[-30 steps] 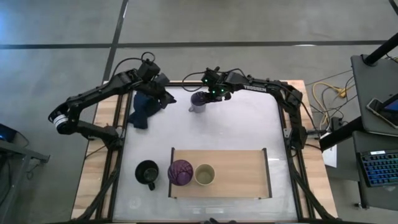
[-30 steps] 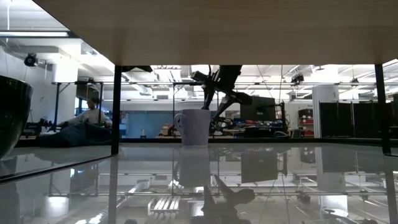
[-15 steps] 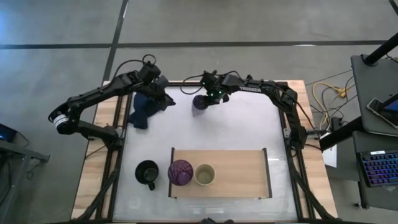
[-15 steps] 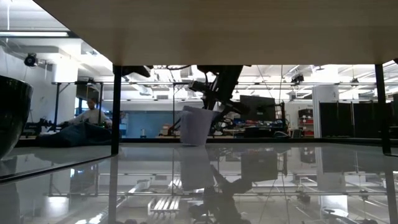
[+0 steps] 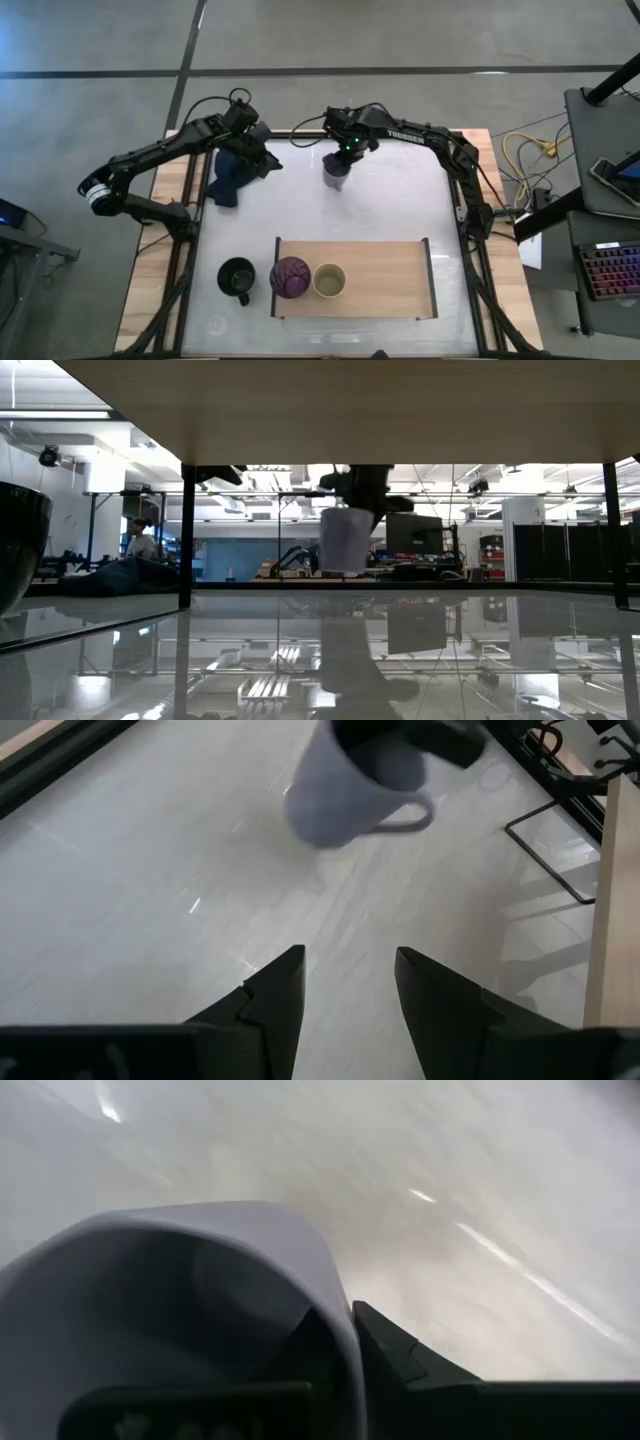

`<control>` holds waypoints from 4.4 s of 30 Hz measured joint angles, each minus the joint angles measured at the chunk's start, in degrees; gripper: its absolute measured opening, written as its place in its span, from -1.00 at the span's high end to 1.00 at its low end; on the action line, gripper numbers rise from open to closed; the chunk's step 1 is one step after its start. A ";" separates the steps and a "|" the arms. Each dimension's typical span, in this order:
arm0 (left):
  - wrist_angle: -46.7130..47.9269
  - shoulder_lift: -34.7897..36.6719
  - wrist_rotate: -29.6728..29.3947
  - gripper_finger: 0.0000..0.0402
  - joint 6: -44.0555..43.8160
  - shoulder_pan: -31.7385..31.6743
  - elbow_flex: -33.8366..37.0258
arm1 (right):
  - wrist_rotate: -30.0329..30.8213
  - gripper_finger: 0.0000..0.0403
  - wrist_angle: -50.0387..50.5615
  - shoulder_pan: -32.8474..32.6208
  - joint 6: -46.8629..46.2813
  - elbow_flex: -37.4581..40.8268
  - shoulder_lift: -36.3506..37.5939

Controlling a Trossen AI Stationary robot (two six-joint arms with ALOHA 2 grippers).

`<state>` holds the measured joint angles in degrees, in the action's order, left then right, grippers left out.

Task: Stack small to large cups/mugs on shelf
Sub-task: Put the gray mug on the shelf

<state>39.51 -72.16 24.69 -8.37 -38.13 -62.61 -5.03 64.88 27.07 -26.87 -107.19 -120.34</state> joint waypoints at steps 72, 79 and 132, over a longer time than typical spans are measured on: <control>-2.58 -0.02 -5.40 0.29 -7.80 0.00 4.35 | 6.75 0.89 25.03 -57.44 -61.66 -8.73 15.37; -2.62 0.00 -5.42 0.29 -7.78 0.00 4.35 | 8.09 0.88 24.08 -57.31 -62.51 -8.64 14.44; -2.50 -0.02 -5.12 0.29 -7.71 0.00 4.35 | 9.54 0.41 21.86 -57.16 -60.98 -8.66 13.76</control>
<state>37.01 -72.18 19.57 -16.08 -38.13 -58.26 4.51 86.74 -30.09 -87.85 -115.85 -106.59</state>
